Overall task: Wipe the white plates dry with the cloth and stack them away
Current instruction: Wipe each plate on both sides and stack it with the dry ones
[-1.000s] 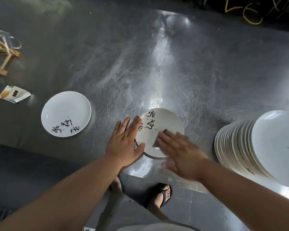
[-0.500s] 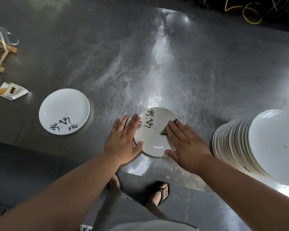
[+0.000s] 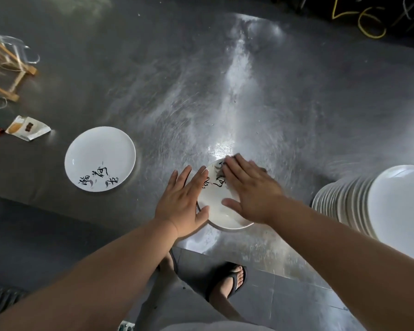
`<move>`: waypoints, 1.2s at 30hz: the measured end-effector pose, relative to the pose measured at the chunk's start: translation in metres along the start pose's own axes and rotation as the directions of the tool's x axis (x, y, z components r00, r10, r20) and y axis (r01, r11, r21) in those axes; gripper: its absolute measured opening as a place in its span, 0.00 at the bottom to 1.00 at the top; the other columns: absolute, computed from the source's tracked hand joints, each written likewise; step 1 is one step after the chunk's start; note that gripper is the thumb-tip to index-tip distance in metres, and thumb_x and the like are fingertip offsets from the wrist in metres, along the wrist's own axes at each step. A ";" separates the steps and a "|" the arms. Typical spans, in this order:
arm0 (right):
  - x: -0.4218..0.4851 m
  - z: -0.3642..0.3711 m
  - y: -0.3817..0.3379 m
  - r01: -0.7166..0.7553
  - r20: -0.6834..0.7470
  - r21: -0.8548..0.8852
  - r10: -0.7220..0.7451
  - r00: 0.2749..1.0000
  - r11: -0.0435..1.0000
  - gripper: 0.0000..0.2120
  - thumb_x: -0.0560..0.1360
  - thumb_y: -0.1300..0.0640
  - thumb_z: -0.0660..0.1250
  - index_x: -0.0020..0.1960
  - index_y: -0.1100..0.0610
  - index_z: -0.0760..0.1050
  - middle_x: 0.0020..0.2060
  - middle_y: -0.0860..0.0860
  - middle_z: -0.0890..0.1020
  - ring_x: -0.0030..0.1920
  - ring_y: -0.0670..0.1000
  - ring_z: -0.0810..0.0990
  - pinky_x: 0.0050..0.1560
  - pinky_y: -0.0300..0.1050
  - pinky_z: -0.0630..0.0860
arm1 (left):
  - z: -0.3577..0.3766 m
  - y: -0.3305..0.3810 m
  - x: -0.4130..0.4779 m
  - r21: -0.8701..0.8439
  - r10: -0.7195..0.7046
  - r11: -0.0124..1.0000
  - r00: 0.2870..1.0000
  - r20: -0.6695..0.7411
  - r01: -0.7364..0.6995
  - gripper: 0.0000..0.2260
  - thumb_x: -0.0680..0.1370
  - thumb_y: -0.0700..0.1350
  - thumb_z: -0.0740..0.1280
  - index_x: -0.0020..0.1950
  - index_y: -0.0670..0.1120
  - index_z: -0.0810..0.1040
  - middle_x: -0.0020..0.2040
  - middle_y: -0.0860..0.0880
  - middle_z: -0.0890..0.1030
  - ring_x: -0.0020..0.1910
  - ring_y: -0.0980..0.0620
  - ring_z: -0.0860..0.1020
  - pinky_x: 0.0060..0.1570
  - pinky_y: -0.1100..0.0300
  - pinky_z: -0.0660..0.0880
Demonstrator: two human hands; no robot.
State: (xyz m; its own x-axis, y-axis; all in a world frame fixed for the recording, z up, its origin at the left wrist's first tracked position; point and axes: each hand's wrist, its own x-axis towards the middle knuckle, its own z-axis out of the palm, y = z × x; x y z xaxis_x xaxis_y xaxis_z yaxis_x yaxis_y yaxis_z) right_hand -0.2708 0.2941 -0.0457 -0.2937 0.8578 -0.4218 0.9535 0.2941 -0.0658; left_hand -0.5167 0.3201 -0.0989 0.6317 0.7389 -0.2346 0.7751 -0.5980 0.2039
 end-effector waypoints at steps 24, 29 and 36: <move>-0.055 0.008 -0.035 -0.349 0.124 0.091 0.337 0.933 0.933 0.45 0.81 0.28 0.39 0.84 0.57 0.32 0.83 0.54 0.32 0.80 0.58 0.25 0.80 0.57 0.33 | -0.004 0.001 -0.002 -0.037 -0.042 0.999 0.998 -0.051 0.040 0.40 0.78 0.70 0.55 0.83 0.48 0.56 0.86 0.50 0.43 0.85 0.45 0.44 0.82 0.40 0.47; 0.006 -0.013 0.002 -0.218 0.020 0.062 0.217 0.976 0.974 0.44 0.80 0.30 0.42 0.85 0.56 0.40 0.84 0.50 0.38 0.83 0.56 0.32 0.83 0.58 0.39 | -0.003 0.002 -0.005 0.026 0.064 0.998 0.993 -0.103 -0.062 0.30 0.79 0.65 0.59 0.73 0.47 0.72 0.85 0.51 0.53 0.83 0.40 0.52 0.81 0.38 0.52; -0.027 0.001 -0.014 -0.324 0.055 0.089 0.320 0.946 0.942 0.42 0.81 0.29 0.42 0.85 0.55 0.38 0.84 0.53 0.36 0.83 0.57 0.33 0.83 0.56 0.41 | -0.003 0.001 -0.003 0.075 0.056 0.996 0.996 -0.070 -0.050 0.26 0.84 0.63 0.53 0.80 0.54 0.66 0.85 0.52 0.56 0.84 0.43 0.52 0.82 0.39 0.48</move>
State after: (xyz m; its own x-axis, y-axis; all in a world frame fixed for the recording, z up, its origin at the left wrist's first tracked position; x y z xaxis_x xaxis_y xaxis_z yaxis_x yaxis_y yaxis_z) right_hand -0.2767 0.2667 -0.0340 0.0315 0.8824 -0.4694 0.9992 -0.0386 -0.0055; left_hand -0.5174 0.3181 -0.0951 0.6715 0.7246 -0.1554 0.7410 -0.6560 0.1433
